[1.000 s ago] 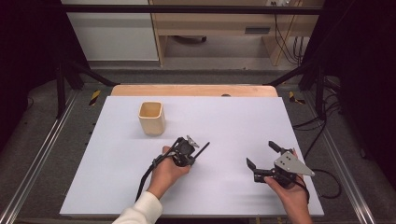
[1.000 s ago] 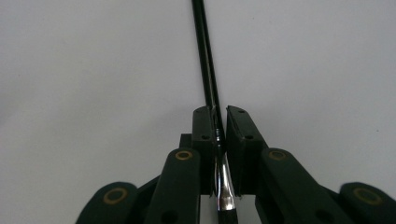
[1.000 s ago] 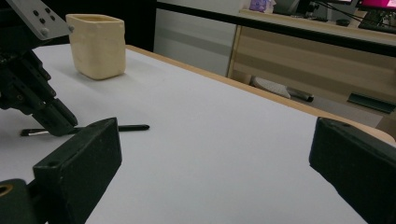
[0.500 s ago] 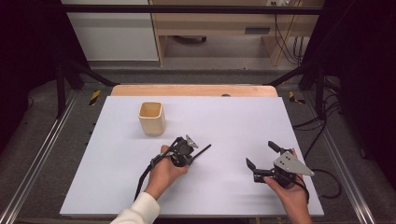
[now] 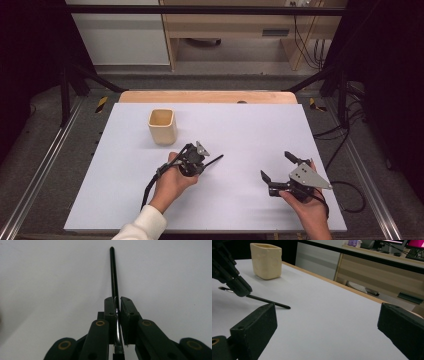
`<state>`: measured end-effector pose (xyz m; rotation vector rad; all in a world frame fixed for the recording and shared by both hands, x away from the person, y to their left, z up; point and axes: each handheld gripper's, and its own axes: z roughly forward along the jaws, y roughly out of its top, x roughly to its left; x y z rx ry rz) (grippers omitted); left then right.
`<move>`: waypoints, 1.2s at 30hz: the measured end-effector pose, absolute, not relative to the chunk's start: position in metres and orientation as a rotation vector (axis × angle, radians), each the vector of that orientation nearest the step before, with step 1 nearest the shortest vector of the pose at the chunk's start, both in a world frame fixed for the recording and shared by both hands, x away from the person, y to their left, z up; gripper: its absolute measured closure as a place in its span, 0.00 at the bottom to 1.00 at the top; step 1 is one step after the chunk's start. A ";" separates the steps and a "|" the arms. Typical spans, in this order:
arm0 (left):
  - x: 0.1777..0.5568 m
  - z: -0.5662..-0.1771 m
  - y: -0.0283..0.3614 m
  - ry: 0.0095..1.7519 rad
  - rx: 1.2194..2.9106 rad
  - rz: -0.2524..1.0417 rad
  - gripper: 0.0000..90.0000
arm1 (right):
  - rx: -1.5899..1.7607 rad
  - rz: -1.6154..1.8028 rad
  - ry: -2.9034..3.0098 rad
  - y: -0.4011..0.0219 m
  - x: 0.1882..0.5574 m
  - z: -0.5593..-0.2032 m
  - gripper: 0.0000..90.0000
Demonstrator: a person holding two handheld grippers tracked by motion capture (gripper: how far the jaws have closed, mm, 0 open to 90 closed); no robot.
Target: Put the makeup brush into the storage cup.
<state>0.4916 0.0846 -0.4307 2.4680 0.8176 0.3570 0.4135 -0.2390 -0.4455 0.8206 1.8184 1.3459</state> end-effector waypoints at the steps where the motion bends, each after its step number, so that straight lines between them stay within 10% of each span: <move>1: 0.492 -0.429 0.086 0.814 2.467 0.364 0.93 | 0.811 1.339 1.821 -0.238 0.413 -0.445 0.03; 36: 0.485 -0.391 0.083 0.649 2.486 0.300 0.93 | 0.482 1.073 2.012 -0.163 0.414 -0.454 0.08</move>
